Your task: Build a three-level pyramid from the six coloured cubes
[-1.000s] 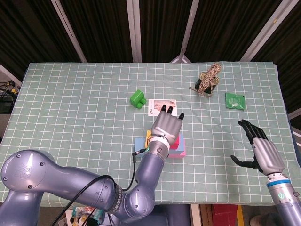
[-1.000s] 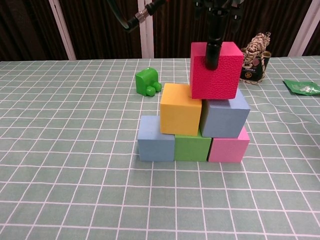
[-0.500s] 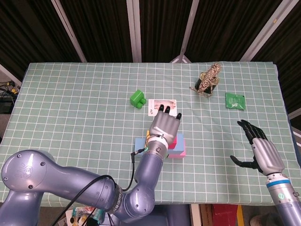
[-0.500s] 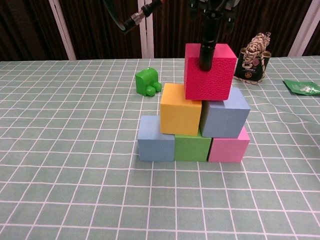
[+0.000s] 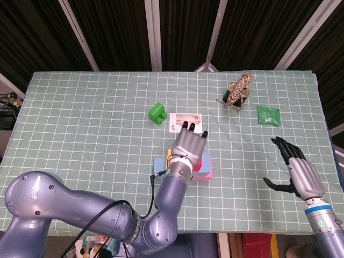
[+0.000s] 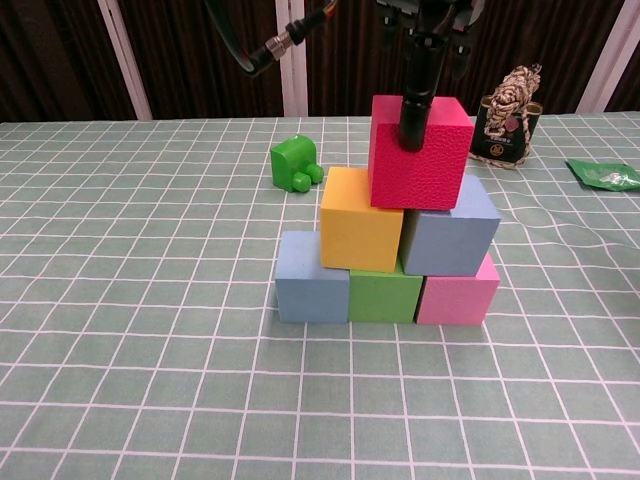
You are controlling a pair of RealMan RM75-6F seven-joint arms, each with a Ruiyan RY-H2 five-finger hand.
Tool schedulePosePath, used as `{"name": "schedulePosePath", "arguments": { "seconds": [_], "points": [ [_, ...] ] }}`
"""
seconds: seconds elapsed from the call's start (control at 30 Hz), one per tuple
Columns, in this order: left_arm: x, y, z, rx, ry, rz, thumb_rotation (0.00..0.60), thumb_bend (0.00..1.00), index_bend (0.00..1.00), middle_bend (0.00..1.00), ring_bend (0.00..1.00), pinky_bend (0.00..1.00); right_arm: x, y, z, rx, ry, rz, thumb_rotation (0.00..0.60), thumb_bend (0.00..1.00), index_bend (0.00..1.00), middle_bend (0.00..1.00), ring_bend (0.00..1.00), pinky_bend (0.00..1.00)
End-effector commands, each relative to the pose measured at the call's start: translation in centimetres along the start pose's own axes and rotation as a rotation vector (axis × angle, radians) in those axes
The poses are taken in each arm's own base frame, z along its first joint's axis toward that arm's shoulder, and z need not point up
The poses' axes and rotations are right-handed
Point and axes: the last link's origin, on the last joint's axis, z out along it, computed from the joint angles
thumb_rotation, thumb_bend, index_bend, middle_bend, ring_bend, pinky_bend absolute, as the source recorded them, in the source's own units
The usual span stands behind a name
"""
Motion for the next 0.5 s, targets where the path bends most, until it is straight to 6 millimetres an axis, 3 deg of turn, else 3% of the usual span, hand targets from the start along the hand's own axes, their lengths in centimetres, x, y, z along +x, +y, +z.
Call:
{"name": "schedulePosePath", "arguments": {
  "seconds": [0.03,0.5],
  "points": [
    [-0.04,-0.01,0.00,0.001,-0.003,0.002,0.600,0.35,0.01,0.39,0.00,0.03,0.00,-0.01,0.00,0.000,0.000,0.001,0.600,0.26,0.00,0.00,0.00,0.00],
    [0.32,0.10,-0.25,-0.001,0.000,0.006,0.600,0.34,0.01,0.34,0.00,0.03,-0.04,-0.06,-0.03,0.001,-0.001,0.000,0.600,0.26,0.00,0.00,0.00,0.00]
  ]
}}
